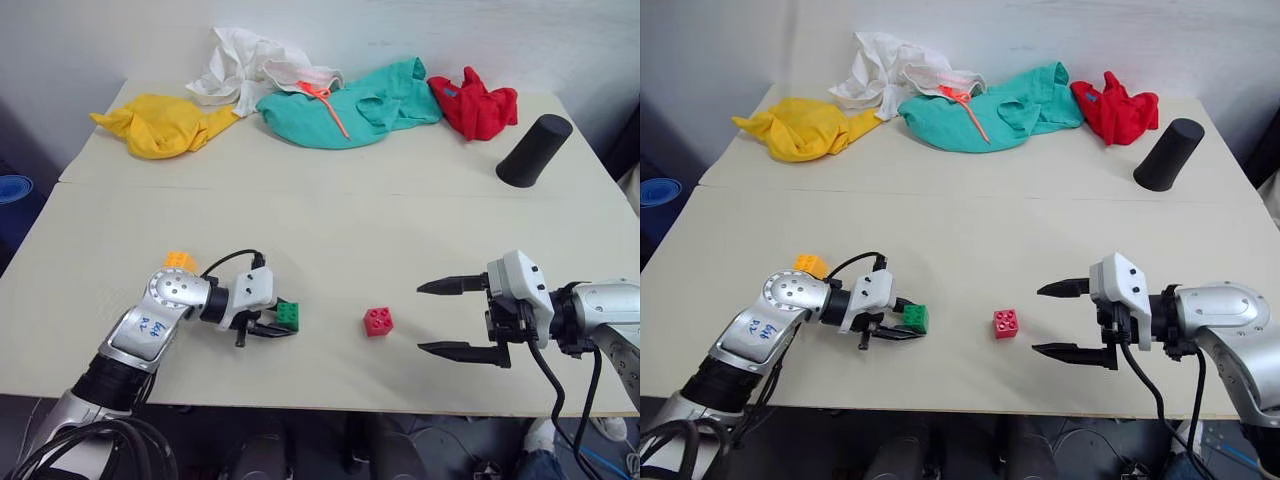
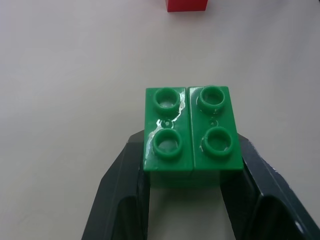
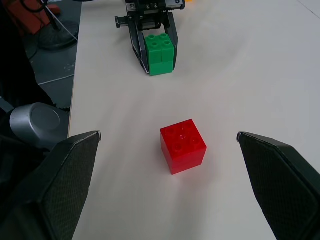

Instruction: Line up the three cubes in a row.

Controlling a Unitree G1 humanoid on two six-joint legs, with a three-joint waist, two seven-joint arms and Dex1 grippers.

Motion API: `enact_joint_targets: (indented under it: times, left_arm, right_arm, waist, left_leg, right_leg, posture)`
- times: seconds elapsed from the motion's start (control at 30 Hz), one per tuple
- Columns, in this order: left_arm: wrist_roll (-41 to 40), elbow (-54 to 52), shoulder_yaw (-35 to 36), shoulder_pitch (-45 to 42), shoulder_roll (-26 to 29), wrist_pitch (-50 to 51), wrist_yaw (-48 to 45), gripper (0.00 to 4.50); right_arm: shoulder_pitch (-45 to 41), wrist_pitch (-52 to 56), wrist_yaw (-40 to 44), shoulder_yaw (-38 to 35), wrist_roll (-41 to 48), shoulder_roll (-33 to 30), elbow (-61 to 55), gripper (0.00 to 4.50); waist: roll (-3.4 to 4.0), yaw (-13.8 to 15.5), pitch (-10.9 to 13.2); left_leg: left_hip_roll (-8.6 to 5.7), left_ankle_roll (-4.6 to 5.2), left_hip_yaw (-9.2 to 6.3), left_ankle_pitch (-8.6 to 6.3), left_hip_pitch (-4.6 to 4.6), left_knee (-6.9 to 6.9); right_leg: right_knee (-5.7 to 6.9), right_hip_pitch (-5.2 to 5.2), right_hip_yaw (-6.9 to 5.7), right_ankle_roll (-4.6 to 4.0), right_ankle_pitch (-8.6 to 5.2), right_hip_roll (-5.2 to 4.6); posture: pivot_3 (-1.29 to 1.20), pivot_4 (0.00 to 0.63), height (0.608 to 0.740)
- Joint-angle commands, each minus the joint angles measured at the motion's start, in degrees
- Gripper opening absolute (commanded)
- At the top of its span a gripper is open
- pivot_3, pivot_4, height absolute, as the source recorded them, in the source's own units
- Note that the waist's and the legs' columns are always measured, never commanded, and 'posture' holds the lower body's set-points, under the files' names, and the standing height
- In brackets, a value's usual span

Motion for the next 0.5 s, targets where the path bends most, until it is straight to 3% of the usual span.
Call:
enact_joint_targets:
  times: [0.03,0.37,0.5]
  left_arm:
    - [0.1,-0.95,-0.02,0.79,0.14,-1.13,-0.52,1.51]
    - [-0.59,-1.66,0.18,2.45,1.26,-1.63,-2.72,1.51]
    - [-1.8,-2.71,1.53,2.69,1.99,-0.18,-3.13,2.76]
  right_arm:
    - [-0.93,-0.35,0.05,-0.85,0.67,-1.06,-0.69,4.5]
    - [-4.44,-1.09,0.26,2.11,-0.38,0.07,1.72,4.5]
    - [-5.3,-1.54,0.47,3.23,-0.51,0.44,2.35,4.5]
  waist:
    - [0.0,0.0,0.0]
    - [0.0,-0.04,0.0]
    - [0.0,-0.03,0.0]
  left_leg:
    - [0.0,0.0,0.0,0.0,0.0,0.0]
    - [0.01,0.0,0.0,0.0,0.02,0.0]
    - [0.0,0.0,0.0,0.0,0.01,0.01]
  right_leg:
    - [0.0,0.0,0.0,0.0,0.0,0.0]
    - [0.02,0.01,0.0,0.0,0.0,-0.01]
    - [0.02,0.01,0.0,0.0,0.0,-0.01]
  posture:
    - [0.0,0.15,0.74]
    - [0.0,0.15,0.74]
    - [0.0,0.15,0.74]
